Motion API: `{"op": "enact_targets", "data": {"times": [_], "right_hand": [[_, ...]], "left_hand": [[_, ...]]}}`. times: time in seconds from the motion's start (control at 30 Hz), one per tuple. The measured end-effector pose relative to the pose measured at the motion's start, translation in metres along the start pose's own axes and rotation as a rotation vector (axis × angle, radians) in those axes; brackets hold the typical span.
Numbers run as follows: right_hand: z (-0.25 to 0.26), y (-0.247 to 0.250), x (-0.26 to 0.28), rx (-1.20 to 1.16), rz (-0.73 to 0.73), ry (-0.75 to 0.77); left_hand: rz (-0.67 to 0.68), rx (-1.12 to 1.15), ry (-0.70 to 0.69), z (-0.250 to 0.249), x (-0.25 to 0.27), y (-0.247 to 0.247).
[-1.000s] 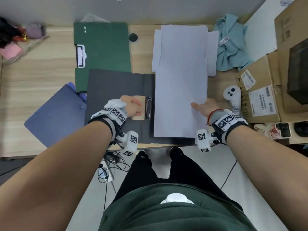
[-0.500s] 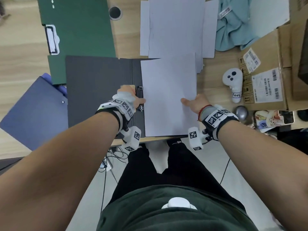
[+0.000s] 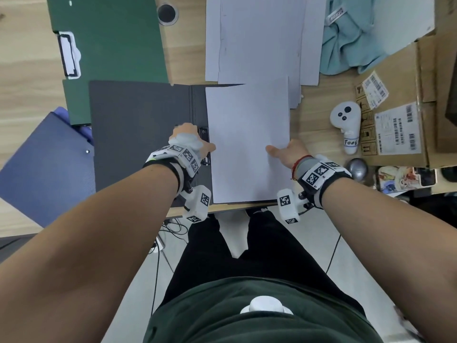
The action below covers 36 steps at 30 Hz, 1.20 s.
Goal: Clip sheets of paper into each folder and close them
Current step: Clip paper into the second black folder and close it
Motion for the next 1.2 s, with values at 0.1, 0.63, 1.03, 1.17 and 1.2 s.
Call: {"op": "enact_targets", "data": {"times": [0.1,0.63,1.03,1.17,1.2], "right_hand": [[-0.001,0.002,-0.001,-0.025,0.007,0.004],[-0.003,-0.01,-0.003,-0.091,0.047,0.008],[-0.005,-0.022,-0.006,-0.04,0.011,-0.04],[-0.02,-0.025,-0.02,-0.096,0.043,-0.072],[-0.027,-0.027,-0.028,-0.112,0.048,-0.08]], "left_hand": [[-0.003,0.079,0.038,0.005,0.001,0.003],[0.19,0.831,0.107,0.039,-0.007,-0.006],[0.285,0.886,0.12,0.035,-0.004,-0.001],[0.19,0.838,0.152,0.037,-0.008,-0.006],[0.18,0.83,0.16,0.037,-0.007,-0.006]]}}
Point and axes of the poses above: each hand's wrist, its own x-axis away from the middle knuckle, its own y-axis out of the back of the hand, z = x × y, the point moved 2 cm from there along -x, towards the middle knuckle, and after that the axes turned 12 degrees about -z, right-handed, at the moved point
